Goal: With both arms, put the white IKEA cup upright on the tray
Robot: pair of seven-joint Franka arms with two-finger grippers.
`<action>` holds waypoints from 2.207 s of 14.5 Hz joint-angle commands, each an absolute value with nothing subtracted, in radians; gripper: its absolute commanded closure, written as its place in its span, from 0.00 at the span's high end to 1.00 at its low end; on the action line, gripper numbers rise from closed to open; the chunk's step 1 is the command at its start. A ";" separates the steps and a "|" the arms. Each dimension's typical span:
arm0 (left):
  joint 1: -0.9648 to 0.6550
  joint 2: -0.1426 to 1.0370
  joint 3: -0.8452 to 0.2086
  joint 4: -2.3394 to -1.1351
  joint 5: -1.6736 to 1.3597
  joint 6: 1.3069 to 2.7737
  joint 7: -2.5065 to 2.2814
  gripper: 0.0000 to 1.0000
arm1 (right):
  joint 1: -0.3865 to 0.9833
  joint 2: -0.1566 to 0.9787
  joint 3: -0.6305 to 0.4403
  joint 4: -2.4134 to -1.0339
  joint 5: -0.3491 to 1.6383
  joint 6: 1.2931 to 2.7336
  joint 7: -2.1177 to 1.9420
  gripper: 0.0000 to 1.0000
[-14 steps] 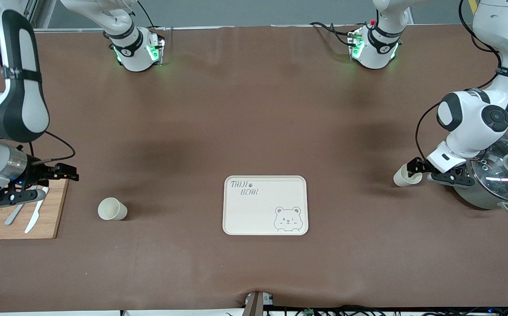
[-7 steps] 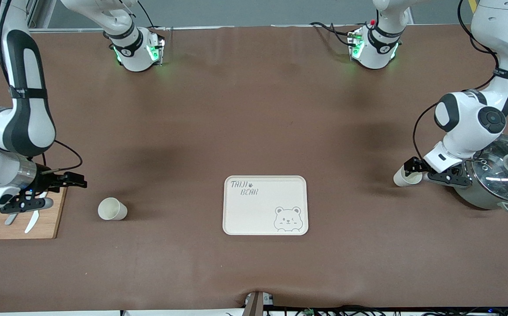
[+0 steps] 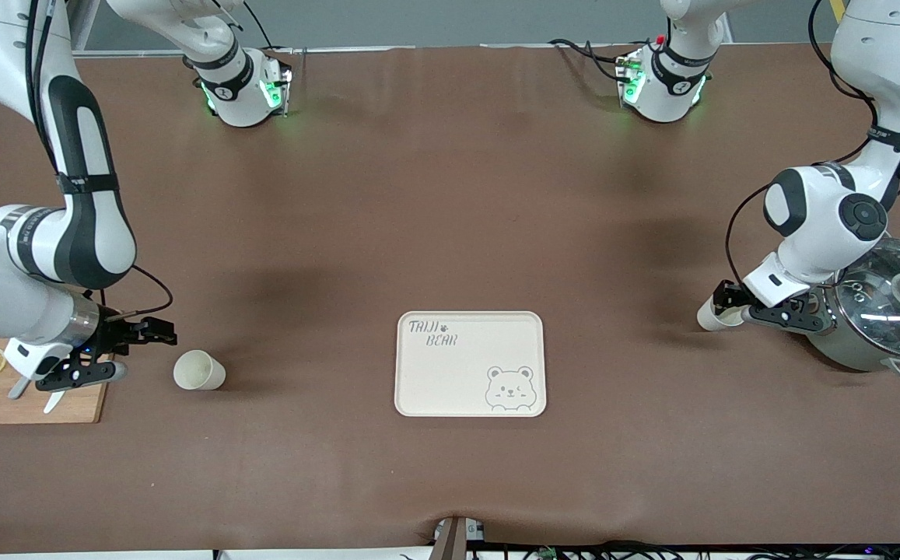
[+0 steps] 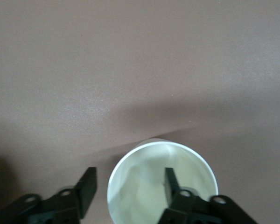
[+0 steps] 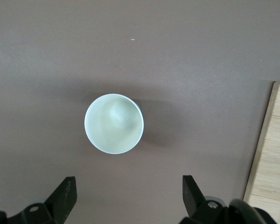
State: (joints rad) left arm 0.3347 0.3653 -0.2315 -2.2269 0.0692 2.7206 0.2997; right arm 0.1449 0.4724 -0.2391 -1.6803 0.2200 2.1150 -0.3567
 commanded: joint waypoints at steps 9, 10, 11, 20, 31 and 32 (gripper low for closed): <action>0.321 0.367 -0.336 -2.149 -0.046 2.705 0.159 0.00 | 0.069 0.529 -0.247 -1.654 0.250 2.290 -0.341 1.00; 0.296 0.367 -0.348 -2.116 -0.044 2.669 0.074 0.00 | 0.071 0.544 -0.245 -1.654 0.252 2.302 -0.339 1.00; 0.260 0.367 -0.350 -2.070 -0.044 2.616 0.007 0.00 | 0.078 0.554 -0.244 -1.654 0.253 2.313 -0.336 1.00; -0.017 0.518 -0.339 -1.684 0.098 2.303 -0.484 0.00 | 0.123 0.621 -0.242 -1.652 0.313 2.396 -0.310 1.00; -0.244 0.704 -0.252 -1.396 0.245 2.072 -0.718 0.00 | 0.150 0.644 -0.242 -1.660 0.313 2.399 -0.310 1.00; -0.244 0.704 -0.252 -1.396 0.245 2.072 -0.719 0.00 | 0.150 0.646 -0.242 -1.660 0.311 2.398 -0.313 1.00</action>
State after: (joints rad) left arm -0.2319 0.6915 -0.2631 -1.4312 0.2190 2.0984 -0.6947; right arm 0.1466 0.6385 -0.2386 -1.6680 0.2908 2.4027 -0.3156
